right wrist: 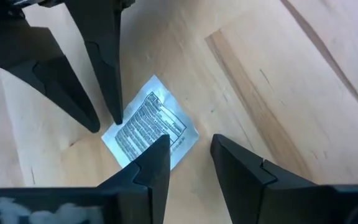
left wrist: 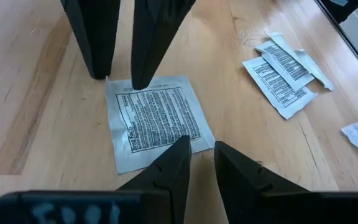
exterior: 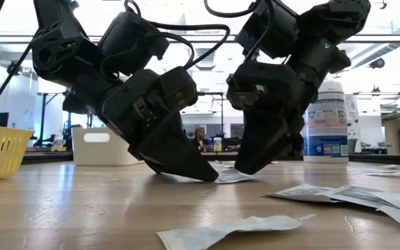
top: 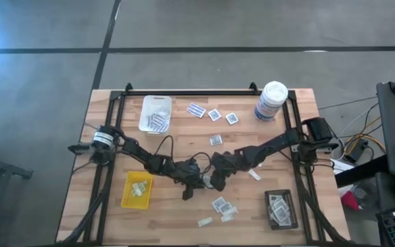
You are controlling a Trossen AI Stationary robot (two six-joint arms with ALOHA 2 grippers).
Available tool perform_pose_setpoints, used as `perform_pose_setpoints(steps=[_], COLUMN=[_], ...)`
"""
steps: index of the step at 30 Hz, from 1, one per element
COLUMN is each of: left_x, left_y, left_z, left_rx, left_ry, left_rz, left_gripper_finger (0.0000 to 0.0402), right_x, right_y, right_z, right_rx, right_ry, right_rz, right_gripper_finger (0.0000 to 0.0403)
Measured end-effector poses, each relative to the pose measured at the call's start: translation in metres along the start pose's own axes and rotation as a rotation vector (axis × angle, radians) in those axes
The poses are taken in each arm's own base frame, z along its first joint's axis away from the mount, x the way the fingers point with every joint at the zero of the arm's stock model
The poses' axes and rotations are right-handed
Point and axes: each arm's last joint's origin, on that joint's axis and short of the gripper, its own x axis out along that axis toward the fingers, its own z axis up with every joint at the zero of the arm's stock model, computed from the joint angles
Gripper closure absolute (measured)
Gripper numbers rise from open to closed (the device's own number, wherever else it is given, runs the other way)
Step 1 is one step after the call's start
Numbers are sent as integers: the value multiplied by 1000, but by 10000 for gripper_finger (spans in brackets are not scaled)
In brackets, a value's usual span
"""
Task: Pick & Place First Aid Supplies
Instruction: Put the towelette pack into the black bin
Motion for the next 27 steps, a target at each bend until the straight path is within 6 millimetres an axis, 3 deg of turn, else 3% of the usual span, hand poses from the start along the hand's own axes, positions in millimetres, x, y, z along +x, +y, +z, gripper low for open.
perform_pose_setpoints(steps=[12,27], left_x=[0,-1], left_y=[1,12], left_z=[1,6], left_rx=[3,-14], left_ry=[-1,-28], left_rz=[0,45], left_gripper_finger=[306,306], right_x=[1,1], right_y=[4,5], right_z=[1,1], right_rx=[-23,-33], right_ry=[-48,-28], right_rz=[3,31], right_gripper_finger=[277,324])
